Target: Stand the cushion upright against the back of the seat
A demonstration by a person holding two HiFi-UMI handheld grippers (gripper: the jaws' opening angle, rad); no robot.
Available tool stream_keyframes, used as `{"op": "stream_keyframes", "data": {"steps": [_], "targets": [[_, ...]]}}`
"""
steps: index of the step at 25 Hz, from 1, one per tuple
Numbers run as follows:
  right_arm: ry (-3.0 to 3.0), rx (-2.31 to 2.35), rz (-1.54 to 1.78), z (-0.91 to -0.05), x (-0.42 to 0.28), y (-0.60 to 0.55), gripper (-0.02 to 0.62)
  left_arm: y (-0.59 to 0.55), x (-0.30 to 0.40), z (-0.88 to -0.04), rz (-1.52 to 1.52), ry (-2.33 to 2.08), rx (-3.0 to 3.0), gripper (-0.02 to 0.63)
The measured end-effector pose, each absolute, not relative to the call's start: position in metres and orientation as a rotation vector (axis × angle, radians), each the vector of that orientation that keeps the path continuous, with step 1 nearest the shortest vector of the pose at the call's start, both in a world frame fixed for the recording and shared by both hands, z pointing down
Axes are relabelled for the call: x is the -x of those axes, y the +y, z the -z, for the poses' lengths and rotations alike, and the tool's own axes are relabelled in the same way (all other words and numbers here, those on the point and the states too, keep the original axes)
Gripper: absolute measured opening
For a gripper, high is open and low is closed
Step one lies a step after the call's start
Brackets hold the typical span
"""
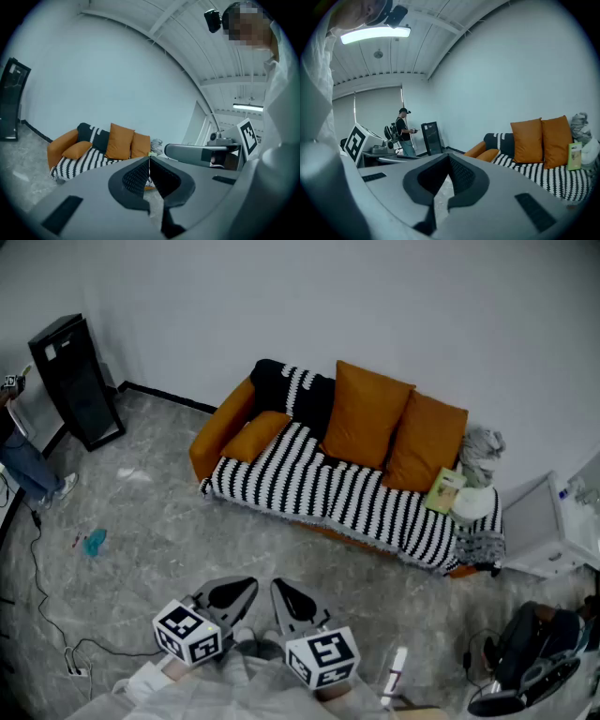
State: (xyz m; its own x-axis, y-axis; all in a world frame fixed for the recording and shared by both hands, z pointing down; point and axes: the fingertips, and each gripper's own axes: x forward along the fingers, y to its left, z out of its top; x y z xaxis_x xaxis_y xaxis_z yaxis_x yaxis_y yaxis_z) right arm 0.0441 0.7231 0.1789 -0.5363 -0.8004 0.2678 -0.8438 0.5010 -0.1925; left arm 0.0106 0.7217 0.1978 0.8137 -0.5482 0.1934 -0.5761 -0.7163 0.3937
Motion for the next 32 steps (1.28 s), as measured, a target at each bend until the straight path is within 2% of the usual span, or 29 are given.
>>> {"op": "stream_keyframes", "data": {"steps": [16,22,32], "targets": [[-2.625,-1.403,-0.492,-0.182,-0.046,0.729,0.012,0.723,-0.012,-0.194,-0.073,-0.851,-2.564,0.008],[-2.601,-1.425,-0.448,-0.178,-0.048,0.714,0.012,0.707,-0.006,-0.185,-0.155,-0.929,-2.652,0.008],[-2.634,-1.45,-0.384,-0.165,-0.063,0.673,0.012,0.661,-0.017,-0.166,-0.025,-1.09,-2.598,0.008]]}}
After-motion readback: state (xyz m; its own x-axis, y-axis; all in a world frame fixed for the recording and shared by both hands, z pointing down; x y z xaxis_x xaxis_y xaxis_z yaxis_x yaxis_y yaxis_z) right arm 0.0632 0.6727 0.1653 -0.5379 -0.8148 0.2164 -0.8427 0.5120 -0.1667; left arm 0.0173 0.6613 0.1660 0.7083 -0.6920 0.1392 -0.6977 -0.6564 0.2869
